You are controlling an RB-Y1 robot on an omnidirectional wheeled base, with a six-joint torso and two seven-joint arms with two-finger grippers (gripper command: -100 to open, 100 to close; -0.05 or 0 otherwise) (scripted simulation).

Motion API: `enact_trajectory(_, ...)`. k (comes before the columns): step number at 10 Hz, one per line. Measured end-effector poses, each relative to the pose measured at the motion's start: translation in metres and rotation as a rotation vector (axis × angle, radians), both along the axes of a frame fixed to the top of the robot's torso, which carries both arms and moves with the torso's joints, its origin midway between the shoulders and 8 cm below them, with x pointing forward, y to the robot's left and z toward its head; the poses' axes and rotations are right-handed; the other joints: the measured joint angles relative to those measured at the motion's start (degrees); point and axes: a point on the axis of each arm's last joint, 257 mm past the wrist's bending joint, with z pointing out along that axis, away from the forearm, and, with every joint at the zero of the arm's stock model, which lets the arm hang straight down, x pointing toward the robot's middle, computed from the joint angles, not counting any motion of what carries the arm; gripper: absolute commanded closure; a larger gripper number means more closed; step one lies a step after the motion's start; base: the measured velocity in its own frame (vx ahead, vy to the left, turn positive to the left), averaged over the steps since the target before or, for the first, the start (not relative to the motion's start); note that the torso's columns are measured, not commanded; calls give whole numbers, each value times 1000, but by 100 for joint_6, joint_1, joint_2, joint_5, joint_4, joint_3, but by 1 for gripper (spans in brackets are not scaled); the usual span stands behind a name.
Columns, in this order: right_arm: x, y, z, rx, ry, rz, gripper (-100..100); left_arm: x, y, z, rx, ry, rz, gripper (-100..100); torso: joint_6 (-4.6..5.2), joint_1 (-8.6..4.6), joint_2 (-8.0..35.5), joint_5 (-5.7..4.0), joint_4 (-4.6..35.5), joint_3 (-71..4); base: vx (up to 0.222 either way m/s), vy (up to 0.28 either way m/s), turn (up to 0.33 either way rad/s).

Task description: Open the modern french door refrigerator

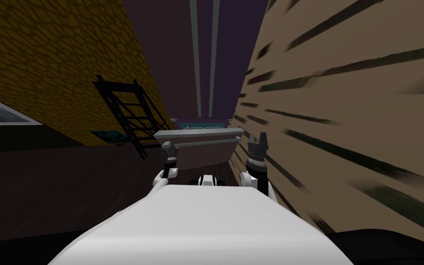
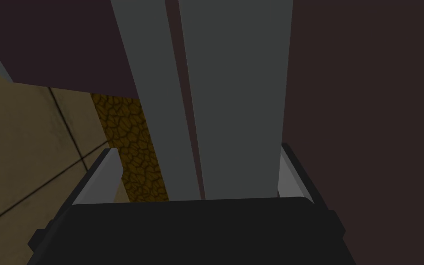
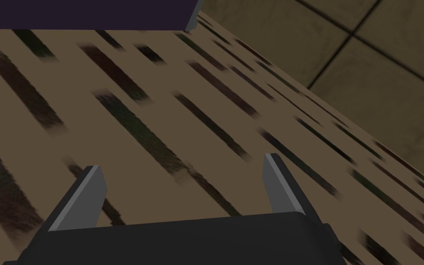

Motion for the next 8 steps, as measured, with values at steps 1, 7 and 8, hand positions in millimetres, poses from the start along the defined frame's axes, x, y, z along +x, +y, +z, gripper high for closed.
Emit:
enact_trajectory(1, 0, 0, 0, 0, 0, 0, 0, 6, 2, 4, -2, 4, -1, -100, -3, -12, 4, -9, 7, 0, -75, -35, 16)
enact_trajectory(7, 0, 0, 0, 0, 0, 0, 0, 12, 6, 2, -11, 27, -1, 0, 1, -5, -2, -5, 3, -2, -5, -2, 0)
enact_trajectory(8, 0, 0, 0, 0, 0, 0, 0, 12, 6, 1, -11, 28, -1, 0, 1, -4, -2, -3, 2, -2, 0, 0, 0)
